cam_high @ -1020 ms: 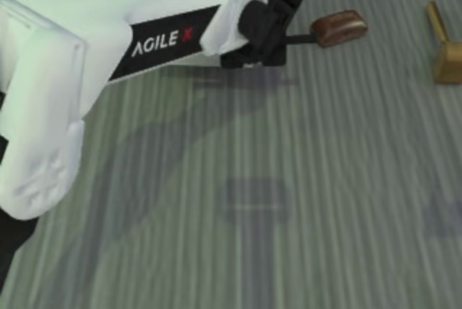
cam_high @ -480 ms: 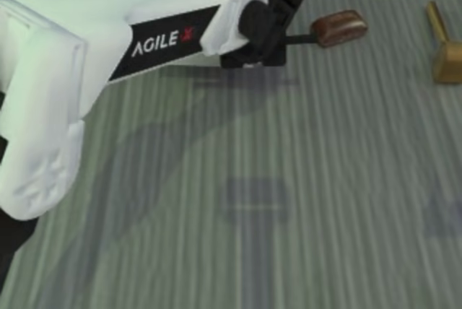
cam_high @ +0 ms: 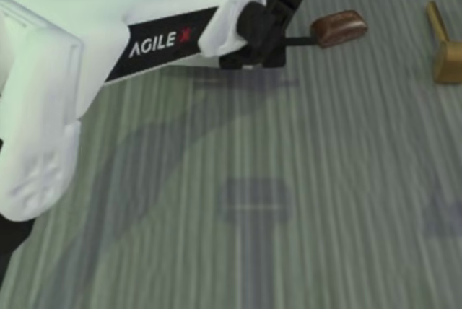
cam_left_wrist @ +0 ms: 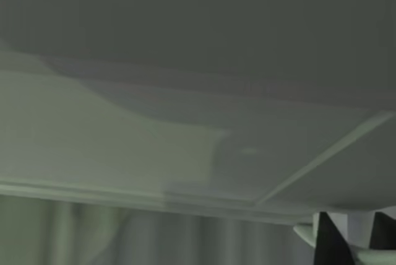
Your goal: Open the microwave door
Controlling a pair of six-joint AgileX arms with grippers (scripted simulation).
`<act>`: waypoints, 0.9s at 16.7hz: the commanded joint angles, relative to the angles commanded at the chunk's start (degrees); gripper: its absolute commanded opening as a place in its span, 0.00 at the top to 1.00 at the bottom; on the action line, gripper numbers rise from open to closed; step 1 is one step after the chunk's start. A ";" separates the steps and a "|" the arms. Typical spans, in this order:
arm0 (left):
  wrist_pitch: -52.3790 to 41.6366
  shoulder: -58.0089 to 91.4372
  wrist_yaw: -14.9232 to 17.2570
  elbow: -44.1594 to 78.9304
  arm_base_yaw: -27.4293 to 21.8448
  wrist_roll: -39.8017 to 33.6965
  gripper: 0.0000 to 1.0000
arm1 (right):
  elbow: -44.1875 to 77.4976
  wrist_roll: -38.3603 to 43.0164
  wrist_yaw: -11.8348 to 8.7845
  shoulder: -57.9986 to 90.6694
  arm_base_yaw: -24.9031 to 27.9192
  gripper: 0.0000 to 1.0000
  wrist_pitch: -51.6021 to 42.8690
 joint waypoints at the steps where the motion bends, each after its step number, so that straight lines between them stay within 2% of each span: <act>1: 0.72 -0.78 0.29 -0.91 0.13 0.55 1.00 | 0.00 0.00 0.00 0.00 0.00 0.00 0.00; 5: 2.71 -2.73 1.28 -3.94 0.50 2.51 1.00 | 0.00 0.00 0.00 0.00 0.00 0.00 0.00; 15: 2.72 -2.75 1.29 -3.98 0.51 2.54 1.00 | 0.00 0.00 0.00 0.00 0.00 0.00 0.00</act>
